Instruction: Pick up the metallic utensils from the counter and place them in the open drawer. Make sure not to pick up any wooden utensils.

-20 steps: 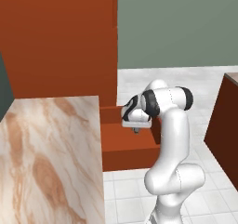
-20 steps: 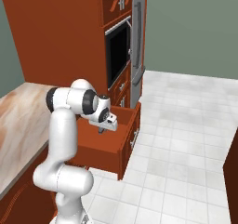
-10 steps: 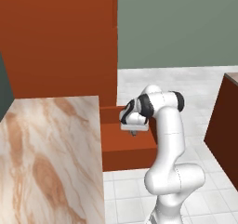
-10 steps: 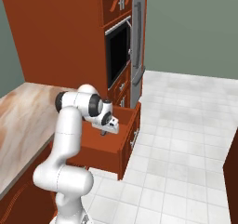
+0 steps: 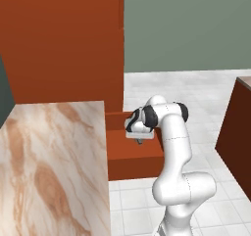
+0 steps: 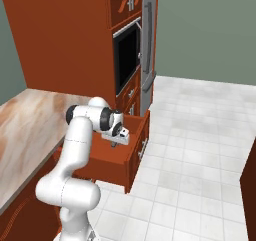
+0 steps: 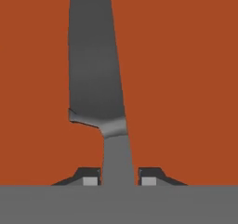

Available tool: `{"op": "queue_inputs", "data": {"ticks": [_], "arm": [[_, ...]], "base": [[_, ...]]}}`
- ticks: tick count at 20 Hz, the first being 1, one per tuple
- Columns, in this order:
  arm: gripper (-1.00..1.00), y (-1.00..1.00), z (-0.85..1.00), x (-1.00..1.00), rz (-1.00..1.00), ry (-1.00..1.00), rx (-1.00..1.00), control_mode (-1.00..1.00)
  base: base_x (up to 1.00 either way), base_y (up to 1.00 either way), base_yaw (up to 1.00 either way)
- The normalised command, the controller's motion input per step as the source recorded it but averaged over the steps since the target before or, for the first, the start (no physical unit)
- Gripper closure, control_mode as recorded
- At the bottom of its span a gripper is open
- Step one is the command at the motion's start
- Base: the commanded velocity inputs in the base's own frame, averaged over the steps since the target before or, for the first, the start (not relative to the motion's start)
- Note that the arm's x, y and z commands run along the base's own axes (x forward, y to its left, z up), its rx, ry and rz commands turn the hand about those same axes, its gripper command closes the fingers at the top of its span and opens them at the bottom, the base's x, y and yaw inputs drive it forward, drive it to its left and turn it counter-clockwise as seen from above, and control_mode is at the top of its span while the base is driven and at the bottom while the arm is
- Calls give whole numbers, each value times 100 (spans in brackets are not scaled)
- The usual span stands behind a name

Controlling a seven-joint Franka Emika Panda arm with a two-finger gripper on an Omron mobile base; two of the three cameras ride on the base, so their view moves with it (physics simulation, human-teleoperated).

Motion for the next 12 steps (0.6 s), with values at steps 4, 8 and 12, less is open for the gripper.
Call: {"op": "queue_inputs", "data": {"ticks": [4,8,12], "arm": [[-100,3,-33,31,0,4,0,-100],[-100,-9,37,-48,0,1,0,-100],[-100,-56,100,-100,0,-14,0,-100]], "base": [[0,0,0],[0,0,0],[0,0,0]]}}
